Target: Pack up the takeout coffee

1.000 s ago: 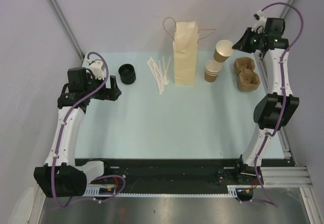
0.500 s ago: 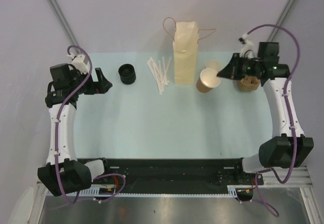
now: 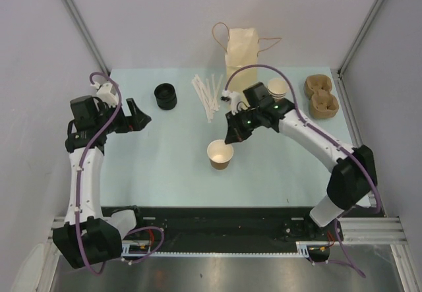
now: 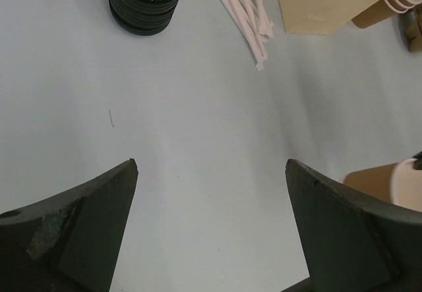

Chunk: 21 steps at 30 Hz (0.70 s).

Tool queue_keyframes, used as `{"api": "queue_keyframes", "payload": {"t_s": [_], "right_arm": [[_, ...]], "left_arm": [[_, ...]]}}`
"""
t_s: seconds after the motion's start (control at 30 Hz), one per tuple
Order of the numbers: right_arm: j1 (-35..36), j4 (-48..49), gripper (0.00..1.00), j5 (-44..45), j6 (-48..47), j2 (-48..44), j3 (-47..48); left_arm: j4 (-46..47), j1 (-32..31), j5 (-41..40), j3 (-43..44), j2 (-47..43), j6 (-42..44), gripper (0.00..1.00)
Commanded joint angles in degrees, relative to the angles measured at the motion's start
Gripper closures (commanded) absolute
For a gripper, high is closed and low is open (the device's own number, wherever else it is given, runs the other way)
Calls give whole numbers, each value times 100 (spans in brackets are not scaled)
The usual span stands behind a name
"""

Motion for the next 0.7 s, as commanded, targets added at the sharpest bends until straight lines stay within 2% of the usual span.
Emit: {"api": "queue_keyframes", "payload": {"t_s": [0.0,0.33,0.67], "right_arm": [[508,759,100,484,132,544,-36],[816,1234,100,1179,237,958,-211],[825,1445,89,1152,308,861,-598]], "left_arm": [[195,42,217,6,-107,131,0],[449,50,331,-257,-98,34,0],[467,42,366,-231,-54,61,1]]}}
